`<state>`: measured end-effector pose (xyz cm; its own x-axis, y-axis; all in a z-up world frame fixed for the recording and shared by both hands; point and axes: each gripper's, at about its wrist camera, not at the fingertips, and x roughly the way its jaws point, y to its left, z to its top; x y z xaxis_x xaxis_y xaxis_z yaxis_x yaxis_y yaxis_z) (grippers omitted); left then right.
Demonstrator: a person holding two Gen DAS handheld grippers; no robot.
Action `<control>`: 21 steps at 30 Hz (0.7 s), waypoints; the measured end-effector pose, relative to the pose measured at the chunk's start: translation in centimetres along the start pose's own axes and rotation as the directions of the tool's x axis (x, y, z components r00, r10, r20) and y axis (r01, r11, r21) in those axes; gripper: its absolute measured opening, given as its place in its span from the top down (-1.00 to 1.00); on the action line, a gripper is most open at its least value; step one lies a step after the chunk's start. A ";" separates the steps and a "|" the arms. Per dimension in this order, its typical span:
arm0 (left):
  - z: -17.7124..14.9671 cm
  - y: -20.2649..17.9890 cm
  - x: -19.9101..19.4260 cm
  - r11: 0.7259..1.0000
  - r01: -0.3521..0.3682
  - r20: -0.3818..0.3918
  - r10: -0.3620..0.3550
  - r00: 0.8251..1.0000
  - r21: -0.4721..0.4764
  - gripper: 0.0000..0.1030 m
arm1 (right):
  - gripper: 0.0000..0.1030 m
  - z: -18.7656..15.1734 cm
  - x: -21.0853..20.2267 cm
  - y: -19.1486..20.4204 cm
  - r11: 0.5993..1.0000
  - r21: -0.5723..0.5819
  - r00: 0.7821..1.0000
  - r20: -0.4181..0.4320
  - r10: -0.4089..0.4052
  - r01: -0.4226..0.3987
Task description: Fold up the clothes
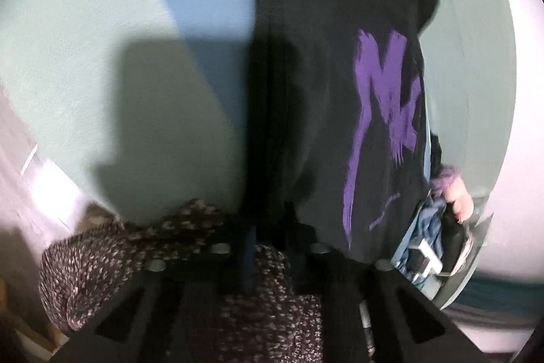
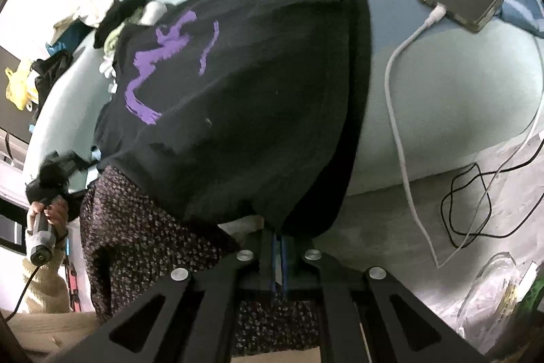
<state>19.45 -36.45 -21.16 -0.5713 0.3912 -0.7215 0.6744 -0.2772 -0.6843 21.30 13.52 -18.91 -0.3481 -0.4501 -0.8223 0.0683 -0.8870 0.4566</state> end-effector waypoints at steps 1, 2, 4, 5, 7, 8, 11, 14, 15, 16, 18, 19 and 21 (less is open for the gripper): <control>0.0 0.2 -0.4 0.999 0.036 0.001 -0.036 0.999 -0.010 0.78 | 0.97 0.1 -0.5 0.0 1.000 0.000 1.000 0.018 0.008 -0.008; 0.1 0.0 -0.8 0.997 0.074 -0.002 -0.074 0.997 -0.009 0.79 | 0.97 0.2 -1.0 0.0 1.000 0.000 0.999 0.037 0.020 -0.020; 0.9 -1.5 -1.4 0.992 0.125 0.007 -0.126 0.992 0.026 0.79 | 0.97 1.0 -2.1 0.3 0.999 -0.024 0.996 0.076 0.043 -0.042; 1.4 -2.6 -1.6 0.989 0.139 0.015 -0.140 0.990 0.049 0.79 | 0.97 1.8 -2.6 0.6 0.998 -0.051 0.994 0.100 0.041 -0.036; 2.7 -5.8 -1.4 0.983 0.152 0.022 -0.155 0.988 0.106 0.79 | 0.97 3.7 -3.5 1.1 0.995 -0.101 0.989 0.147 0.033 -0.018; 3.4 -7.6 -1.1 0.980 0.150 0.026 -0.155 0.988 0.134 0.79 | 0.97 5.0 -3.7 1.4 0.993 -0.121 0.985 0.170 0.021 -0.001; 5.6 -14.0 1.5 0.968 0.113 0.044 -0.126 0.991 0.223 0.79 | 0.97 9.9 -3.7 1.7 0.985 -0.161 0.971 0.237 -0.015 0.055; 7.7 -20.3 4.8 0.949 0.070 0.055 -0.091 0.994 0.307 0.79 | 0.97 15.8 -3.0 1.2 0.979 -0.168 0.952 0.301 -0.058 0.113; 8.3 -22.4 6.0 0.940 0.063 0.056 -0.086 0.995 0.334 0.79 | 0.97 17.9 -2.7 0.8 0.981 -0.154 0.949 0.310 -0.065 0.117; 8.9 -24.6 7.2 0.931 0.059 0.056 -0.085 0.995 0.360 0.79 | 0.97 20.2 -2.4 0.3 0.984 -0.136 0.946 0.315 -0.070 0.118; 10.1 -28.4 9.2 0.911 0.054 0.061 -0.086 0.994 0.410 0.79 | 0.98 24.5 -1.6 -0.2 0.985 -0.115 0.941 0.327 -0.088 0.132; 10.9 -30.3 10.4 0.905 0.049 0.074 -0.088 0.993 0.423 0.79 | 0.98 26.7 -1.1 -0.3 0.984 -0.106 0.938 0.333 -0.098 0.140; 12.9 -33.6 12.9 0.904 0.037 0.108 -0.091 0.990 0.425 0.79 | 0.98 31.0 -0.2 -0.6 0.983 -0.088 0.931 0.345 -0.122 0.161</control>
<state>-16.59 -33.42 -8.84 -0.6777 0.3175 -0.6632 0.3900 -0.6095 -0.6903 -7.68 17.31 -8.53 -0.6548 -0.2756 -0.7037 0.0933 -0.9535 0.2867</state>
